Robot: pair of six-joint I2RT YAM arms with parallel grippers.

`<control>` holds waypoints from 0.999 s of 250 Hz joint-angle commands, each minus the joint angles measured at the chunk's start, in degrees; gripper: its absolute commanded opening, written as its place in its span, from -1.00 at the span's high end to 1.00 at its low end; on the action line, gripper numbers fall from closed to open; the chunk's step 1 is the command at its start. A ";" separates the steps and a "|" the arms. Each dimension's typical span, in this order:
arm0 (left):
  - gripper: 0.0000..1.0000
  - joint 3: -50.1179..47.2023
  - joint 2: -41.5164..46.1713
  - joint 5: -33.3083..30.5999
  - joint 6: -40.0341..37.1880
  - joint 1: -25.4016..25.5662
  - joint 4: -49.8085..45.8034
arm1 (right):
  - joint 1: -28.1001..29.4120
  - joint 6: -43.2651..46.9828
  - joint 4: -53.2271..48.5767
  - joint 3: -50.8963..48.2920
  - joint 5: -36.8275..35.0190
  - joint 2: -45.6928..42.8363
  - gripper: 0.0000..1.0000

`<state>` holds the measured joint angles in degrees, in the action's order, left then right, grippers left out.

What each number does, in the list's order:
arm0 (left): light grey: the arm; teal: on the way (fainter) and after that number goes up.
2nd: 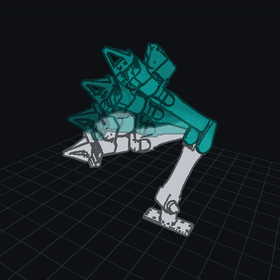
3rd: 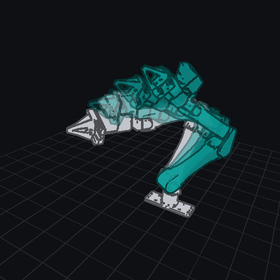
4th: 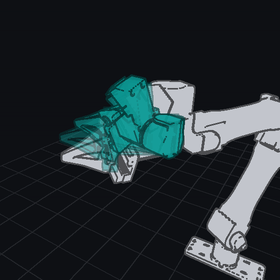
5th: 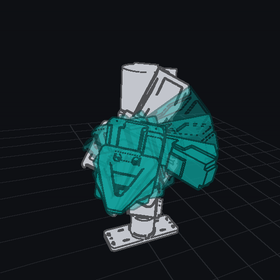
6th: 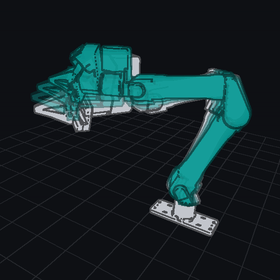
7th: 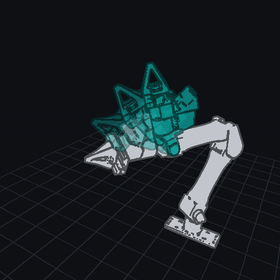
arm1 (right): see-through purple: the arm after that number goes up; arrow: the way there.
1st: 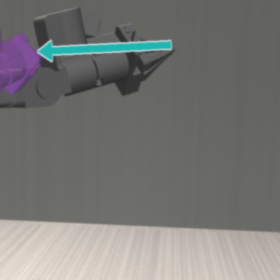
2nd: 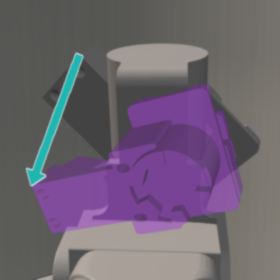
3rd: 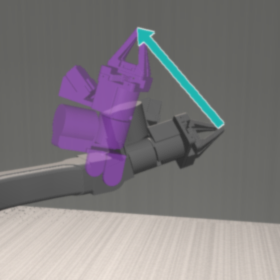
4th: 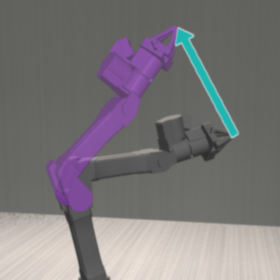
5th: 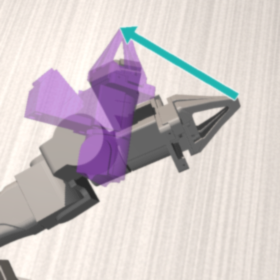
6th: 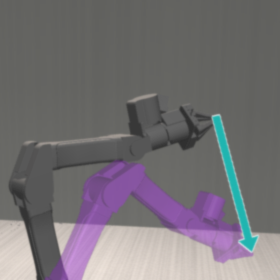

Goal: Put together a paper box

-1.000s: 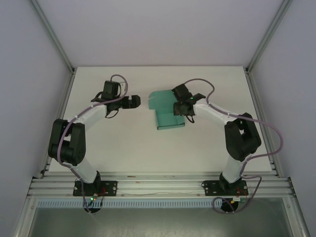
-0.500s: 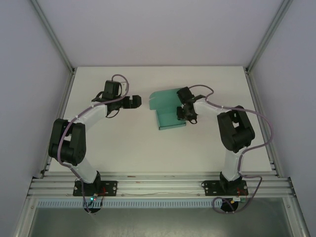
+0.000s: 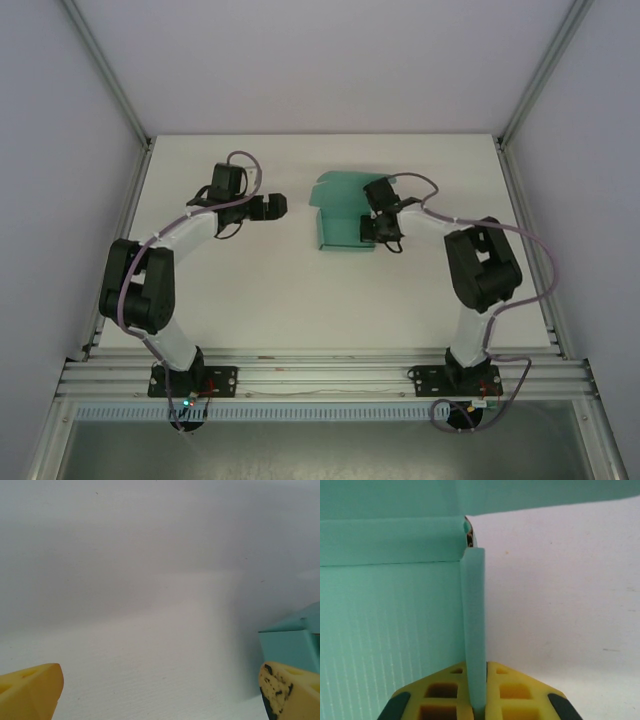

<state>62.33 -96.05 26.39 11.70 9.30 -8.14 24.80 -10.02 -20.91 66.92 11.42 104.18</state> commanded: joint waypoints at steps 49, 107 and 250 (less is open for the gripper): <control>-0.99 1.25 -1.48 21.54 4.20 0.68 17.11 | 0.11 10.81 27.70 -10.03 18.95 -19.36 1.00; -0.99 2.47 -2.21 34.09 6.12 2.81 27.49 | 1.00 14.94 31.87 -10.87 25.80 -19.52 1.00; -0.99 11.27 -7.83 43.67 6.83 7.28 28.89 | 10.86 13.89 18.29 3.00 -4.54 -7.82 1.00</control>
<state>69.34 -103.28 62.26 19.64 11.92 18.28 30.46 5.08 1.34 65.19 22.79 90.94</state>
